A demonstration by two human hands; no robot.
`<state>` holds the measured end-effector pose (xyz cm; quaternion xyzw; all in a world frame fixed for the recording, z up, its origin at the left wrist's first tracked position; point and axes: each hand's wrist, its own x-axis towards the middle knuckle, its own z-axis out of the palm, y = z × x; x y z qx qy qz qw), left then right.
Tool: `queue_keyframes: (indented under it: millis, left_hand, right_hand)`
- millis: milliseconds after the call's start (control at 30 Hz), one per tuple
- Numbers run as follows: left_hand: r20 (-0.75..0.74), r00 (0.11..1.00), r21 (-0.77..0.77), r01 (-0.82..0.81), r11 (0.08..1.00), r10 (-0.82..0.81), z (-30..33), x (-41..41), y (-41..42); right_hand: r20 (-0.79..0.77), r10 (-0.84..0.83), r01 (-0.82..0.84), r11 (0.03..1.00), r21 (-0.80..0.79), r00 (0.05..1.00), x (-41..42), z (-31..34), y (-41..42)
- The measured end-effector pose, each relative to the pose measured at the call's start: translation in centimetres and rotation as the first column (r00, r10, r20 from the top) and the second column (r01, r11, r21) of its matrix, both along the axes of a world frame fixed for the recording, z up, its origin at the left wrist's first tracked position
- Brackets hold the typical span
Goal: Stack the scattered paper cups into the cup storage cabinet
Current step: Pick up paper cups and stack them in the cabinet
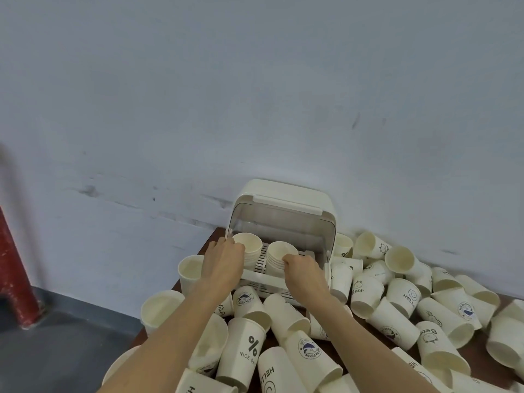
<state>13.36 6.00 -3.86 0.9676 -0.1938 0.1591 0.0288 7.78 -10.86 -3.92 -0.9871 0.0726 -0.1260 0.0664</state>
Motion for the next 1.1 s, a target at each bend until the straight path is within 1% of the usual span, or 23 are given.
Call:
queue_keyframes:
  millis: [133, 267, 467, 533, 733, 833, 967, 1100]
  left_hand:
    - [-0.058, 0.998, -0.018, -0.011, 1.000, 0.010, 0.2, -0.7, -0.2]
    - [-0.085, 0.996, -0.062, -0.045, 0.997, 0.040, 0.8, -2.4, -0.6]
    - [-0.101, 0.995, -0.139, -0.016, 0.990, 0.002, 2.1, -5.6, -0.9]
    - [-0.099, 0.995, -0.160, 0.013, 0.987, -0.029, 2.8, -7.0, -1.2]
    - [-0.010, 0.983, -0.215, 0.177, 0.960, -0.183, 4.9, -12.1, -2.6]
    - [0.022, 0.964, -0.248, 0.260, 0.933, -0.263, 5.7, -14.5, -3.8]
    - [0.060, 0.934, -0.254, 0.356, 0.899, -0.352, 6.3, -17.9, -6.1]
    - [0.076, 0.915, -0.261, 0.403, 0.877, -0.397, 6.6, -20.5, -8.9]
  right_hand:
    - [-0.030, 0.002, -0.002, 1.000, 0.004, 1.000, -0.3, 0.2, 0.3]
    - [-0.059, 0.039, -0.039, 0.999, -0.005, 0.998, -1.3, 1.0, 0.8]
    - [-0.017, 0.106, -0.106, 0.994, 0.017, 0.994, -4.4, 3.0, 1.9]
    - [-0.001, 0.107, -0.107, 0.994, 0.024, 0.994, -6.0, 3.7, 1.9]
    - [0.093, 0.125, -0.130, 0.990, 0.053, 0.988, -11.2, 5.9, 0.5]
    - [0.125, 0.093, -0.100, 0.994, 0.050, 0.988, -13.8, 6.5, -0.4]
    - [0.160, 0.039, -0.052, 0.996, 0.078, 0.986, -17.5, 7.2, -2.2]
    - [0.167, -0.028, 0.014, 0.996, 0.084, 0.986, -21.1, 7.8, -4.8]
